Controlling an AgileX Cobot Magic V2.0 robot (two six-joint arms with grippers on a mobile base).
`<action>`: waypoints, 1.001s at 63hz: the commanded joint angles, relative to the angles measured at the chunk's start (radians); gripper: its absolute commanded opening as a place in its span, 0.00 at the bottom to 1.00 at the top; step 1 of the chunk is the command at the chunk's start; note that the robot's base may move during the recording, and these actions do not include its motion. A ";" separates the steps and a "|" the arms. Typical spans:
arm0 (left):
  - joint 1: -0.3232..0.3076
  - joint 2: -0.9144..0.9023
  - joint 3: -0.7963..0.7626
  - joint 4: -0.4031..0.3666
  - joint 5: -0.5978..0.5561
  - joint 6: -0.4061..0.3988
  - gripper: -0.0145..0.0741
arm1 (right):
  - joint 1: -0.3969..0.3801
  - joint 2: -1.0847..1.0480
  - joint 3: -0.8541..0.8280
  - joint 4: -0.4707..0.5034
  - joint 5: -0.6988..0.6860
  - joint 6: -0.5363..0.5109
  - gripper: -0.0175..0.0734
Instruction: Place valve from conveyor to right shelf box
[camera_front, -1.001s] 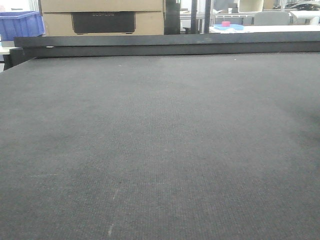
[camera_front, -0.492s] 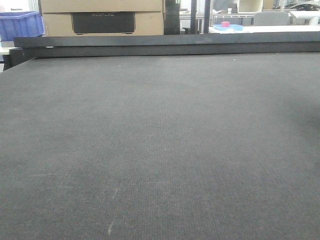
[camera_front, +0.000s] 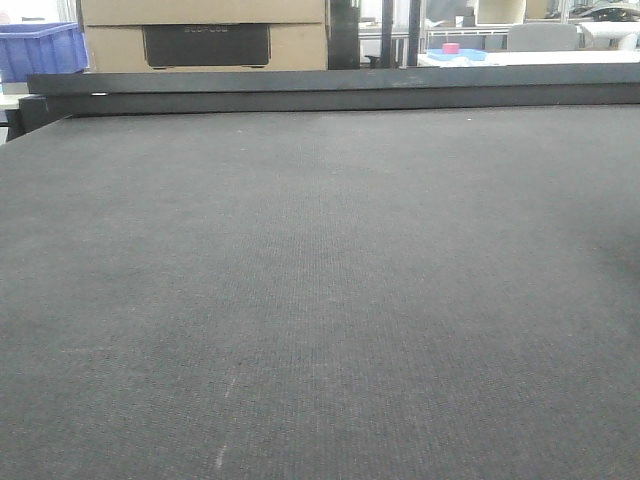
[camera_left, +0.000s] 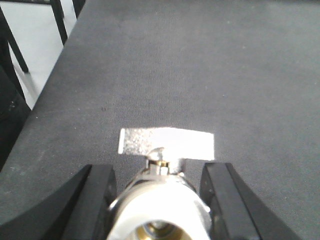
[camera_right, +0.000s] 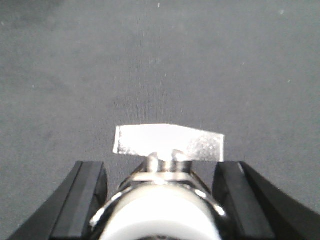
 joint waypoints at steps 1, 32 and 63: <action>-0.005 -0.059 0.015 -0.009 -0.080 -0.002 0.04 | -0.005 -0.061 0.022 0.004 -0.110 -0.008 0.01; -0.005 -0.089 0.022 -0.009 -0.091 -0.002 0.04 | -0.005 -0.088 0.024 0.004 -0.112 -0.008 0.01; -0.005 -0.089 0.022 -0.009 -0.091 -0.002 0.04 | -0.005 -0.088 0.024 0.004 -0.112 -0.008 0.01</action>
